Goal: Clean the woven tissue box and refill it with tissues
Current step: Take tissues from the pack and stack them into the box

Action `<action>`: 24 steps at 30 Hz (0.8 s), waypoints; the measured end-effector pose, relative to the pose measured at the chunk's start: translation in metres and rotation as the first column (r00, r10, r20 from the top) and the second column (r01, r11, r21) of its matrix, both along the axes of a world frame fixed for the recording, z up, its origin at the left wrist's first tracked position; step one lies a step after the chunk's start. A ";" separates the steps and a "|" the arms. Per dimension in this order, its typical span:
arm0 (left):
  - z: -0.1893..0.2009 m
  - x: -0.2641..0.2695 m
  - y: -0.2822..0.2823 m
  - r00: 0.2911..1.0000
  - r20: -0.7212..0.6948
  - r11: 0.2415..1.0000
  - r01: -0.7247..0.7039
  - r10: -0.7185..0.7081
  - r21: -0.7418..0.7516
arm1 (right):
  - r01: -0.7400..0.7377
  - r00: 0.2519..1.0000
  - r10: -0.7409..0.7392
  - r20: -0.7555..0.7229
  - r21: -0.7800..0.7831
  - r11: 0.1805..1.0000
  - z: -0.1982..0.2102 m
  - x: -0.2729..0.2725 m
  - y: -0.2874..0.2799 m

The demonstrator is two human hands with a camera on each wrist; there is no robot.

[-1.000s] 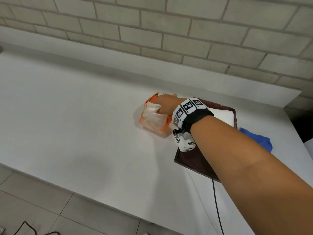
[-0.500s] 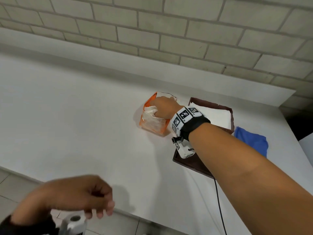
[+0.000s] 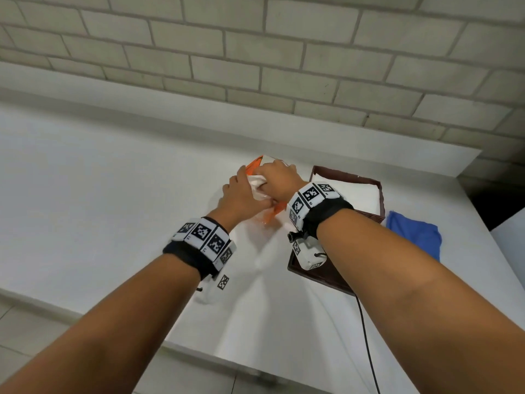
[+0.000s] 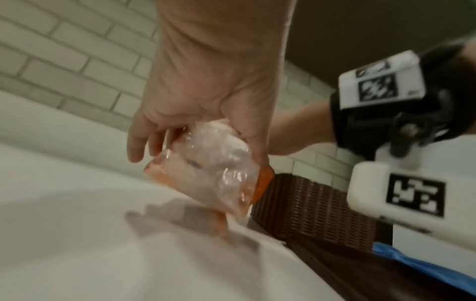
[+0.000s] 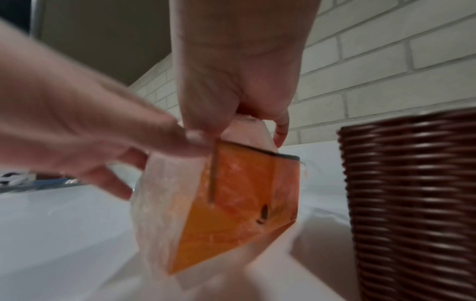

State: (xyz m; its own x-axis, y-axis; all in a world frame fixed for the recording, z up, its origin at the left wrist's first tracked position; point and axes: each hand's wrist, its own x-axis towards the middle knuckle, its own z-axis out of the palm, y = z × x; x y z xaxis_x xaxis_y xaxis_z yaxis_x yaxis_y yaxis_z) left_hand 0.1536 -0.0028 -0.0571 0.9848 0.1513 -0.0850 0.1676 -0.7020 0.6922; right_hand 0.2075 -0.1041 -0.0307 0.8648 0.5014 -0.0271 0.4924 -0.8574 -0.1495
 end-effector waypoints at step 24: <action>0.009 -0.005 -0.015 0.951 0.125 0.894 -0.214 0.282 -0.393 | 0.583 0.813 0.012 -0.583 0.812 -0.024 0.043 0.003 -0.049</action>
